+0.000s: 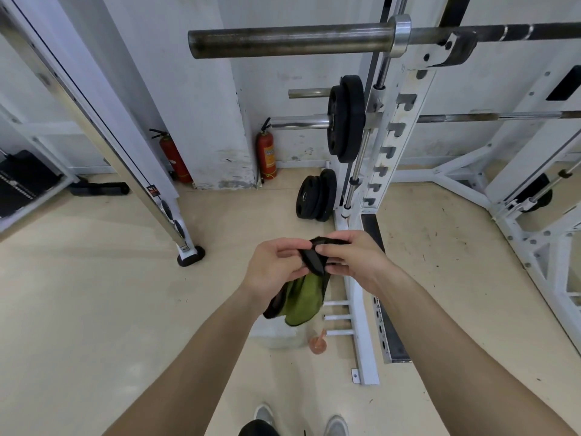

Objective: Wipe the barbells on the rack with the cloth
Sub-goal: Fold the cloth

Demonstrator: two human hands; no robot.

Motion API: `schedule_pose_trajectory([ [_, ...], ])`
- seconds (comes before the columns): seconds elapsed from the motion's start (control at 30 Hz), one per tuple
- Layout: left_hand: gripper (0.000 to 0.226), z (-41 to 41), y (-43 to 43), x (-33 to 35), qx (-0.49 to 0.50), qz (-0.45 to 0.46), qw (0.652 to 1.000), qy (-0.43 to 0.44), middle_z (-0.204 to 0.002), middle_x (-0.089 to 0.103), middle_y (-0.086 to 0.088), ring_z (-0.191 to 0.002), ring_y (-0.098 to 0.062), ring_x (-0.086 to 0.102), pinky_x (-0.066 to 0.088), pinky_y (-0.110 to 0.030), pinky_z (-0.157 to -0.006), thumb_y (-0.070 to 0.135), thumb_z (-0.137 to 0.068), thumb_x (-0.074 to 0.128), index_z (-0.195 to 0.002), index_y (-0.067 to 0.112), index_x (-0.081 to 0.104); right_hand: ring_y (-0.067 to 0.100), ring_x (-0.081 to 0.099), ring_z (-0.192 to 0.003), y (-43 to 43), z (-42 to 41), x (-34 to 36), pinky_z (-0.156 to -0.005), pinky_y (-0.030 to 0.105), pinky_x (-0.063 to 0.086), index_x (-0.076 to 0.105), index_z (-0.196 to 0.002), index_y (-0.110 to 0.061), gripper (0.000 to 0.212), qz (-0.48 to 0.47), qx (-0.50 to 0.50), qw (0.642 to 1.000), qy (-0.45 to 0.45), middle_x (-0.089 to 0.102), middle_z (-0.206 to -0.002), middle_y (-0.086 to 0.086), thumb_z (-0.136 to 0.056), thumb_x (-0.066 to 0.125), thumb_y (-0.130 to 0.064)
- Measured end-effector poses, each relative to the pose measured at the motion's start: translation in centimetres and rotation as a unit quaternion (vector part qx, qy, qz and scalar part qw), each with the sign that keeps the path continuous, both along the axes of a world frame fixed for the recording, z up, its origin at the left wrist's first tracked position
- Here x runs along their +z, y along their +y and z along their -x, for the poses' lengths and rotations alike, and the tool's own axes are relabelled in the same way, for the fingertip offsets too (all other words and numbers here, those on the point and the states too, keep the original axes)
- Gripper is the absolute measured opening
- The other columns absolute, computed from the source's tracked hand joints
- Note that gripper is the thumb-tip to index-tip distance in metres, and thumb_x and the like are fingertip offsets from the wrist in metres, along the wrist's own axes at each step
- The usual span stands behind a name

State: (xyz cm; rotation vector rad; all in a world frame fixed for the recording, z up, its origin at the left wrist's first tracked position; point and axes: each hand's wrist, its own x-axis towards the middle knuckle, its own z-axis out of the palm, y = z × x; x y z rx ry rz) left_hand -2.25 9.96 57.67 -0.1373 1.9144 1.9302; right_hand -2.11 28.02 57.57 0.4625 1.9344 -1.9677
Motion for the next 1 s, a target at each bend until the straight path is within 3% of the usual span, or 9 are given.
schedule_pose_trajectory([
  [0.17,0.018,-0.8,0.4,0.4,0.058,0.017,0.997,0.051,-0.081,0.074,-0.016,-0.072,-0.019,0.072,0.059,-0.023,-0.068,-0.007,-0.084,0.069,-0.096,0.006,0.075,0.018,0.073,-0.083,0.0,-1.0,0.9,-0.073,0.028,0.063,0.075,-0.102,-0.007,0.016,0.013,0.025,0.997,0.073,0.076,-0.089,0.008,-0.092,0.068,0.004],
  [0.3,0.011,-0.7,1.2,0.9,0.101,0.066,0.99,0.072,-0.076,0.077,-0.012,-0.072,-0.025,0.076,0.061,-0.028,-0.066,0.004,-0.081,0.072,-0.091,0.008,0.074,0.026,0.074,-0.095,0.2,-1.9,1.3,-0.087,0.034,0.062,0.076,-0.106,-0.012,0.024,-0.044,0.083,0.983,0.16,0.077,-0.1,0.011,-0.088,0.071,0.003],
  [0.4,0.006,-1.2,1.8,1.2,0.105,0.089,0.986,0.092,-0.067,0.075,-0.007,-0.061,-0.025,0.073,0.061,-0.034,-0.059,0.012,-0.081,0.073,-0.086,0.009,0.072,0.012,0.071,-0.087,-0.3,-2.4,1.7,-0.08,0.031,0.059,0.075,-0.104,-0.018,0.031,-0.118,0.101,0.963,0.221,0.077,-0.094,-0.003,-0.077,0.086,-0.006],
  [0.47,0.011,-1.4,1.8,1.1,0.097,0.107,0.982,0.122,-0.059,0.068,0.0,-0.051,-0.017,0.062,0.052,-0.03,-0.052,0.023,-0.082,0.074,-0.079,0.013,0.071,0.006,0.066,-0.079,-0.1,-2.1,2.1,-0.075,0.026,0.053,0.078,-0.098,-0.021,0.022,-0.134,0.08,0.957,0.244,0.076,-0.086,-0.008,-0.081,0.084,-0.009],
  [0.63,0.056,-1.5,-0.5,-1.7,-0.027,0.239,0.947,0.213,-0.08,0.051,-0.005,-0.076,-0.017,0.056,0.048,-0.036,-0.074,0.071,-0.076,0.056,-0.061,0.018,0.064,0.01,0.067,-0.089,0.7,-1.1,4.1,-0.086,0.031,0.056,0.073,-0.093,-0.015,0.008,-0.112,0.068,0.954,0.268,0.071,-0.092,-0.007,-0.089,0.077,-0.009],
  [0.77,0.063,-1.3,-4.0,-5.9,-0.108,0.425,0.873,0.216,-0.098,0.045,0.008,-0.1,-0.014,0.042,0.043,-0.027,-0.084,0.083,-0.071,0.048,-0.082,0.027,0.076,0.012,0.061,-0.07,0.8,-1.1,6.1,-0.067,0.023,0.054,0.073,-0.082,-0.025,0.015,0.01,0.041,0.963,0.264,0.063,-0.075,-0.002,-0.091,0.072,-0.013],
  [0.83,0.063,-0.9,-6.0,-6.8,-0.168,0.462,0.844,0.214,-0.106,0.046,0.01,-0.104,-0.015,0.044,0.047,-0.031,-0.088,0.081,-0.073,0.045,-0.094,0.031,0.076,0.015,0.064,-0.067,1.1,-1.1,6.7,-0.059,0.025,0.053,0.074,-0.08,-0.027,0.017,0.063,0.013,0.964,0.257,0.067,-0.074,-0.001,-0.089,0.069,-0.013],
  [0.9,0.054,-0.4,-7.7,-6.5,-0.177,0.452,0.842,0.236,-0.106,0.053,0.013,-0.1,-0.01,0.053,0.052,-0.035,-0.085,0.073,-0.076,0.05,-0.098,0.03,0.075,0.012,0.066,-0.064,1.9,-1.1,6.6,-0.056,0.023,0.052,0.072,-0.078,-0.026,0.027,0.088,-0.043,0.965,0.243,0.069,-0.073,-0.004,-0.094,0.065,-0.005],
  [1.0,0.028,0.3,-9.6,-3.9,-0.058,0.367,0.892,0.257,-0.098,0.069,0.016,-0.09,-0.005,0.065,0.055,-0.027,-0.081,0.047,-0.077,0.078,-0.094,0.024,0.077,0.01,0.064,-0.065,3.7,-1.1,5.4,-0.059,0.022,0.052,0.067,-0.086,-0.016,0.018,0.108,-0.18,0.956,0.204,0.066,-0.078,0.0,-0.096,0.061,-0.002],
])
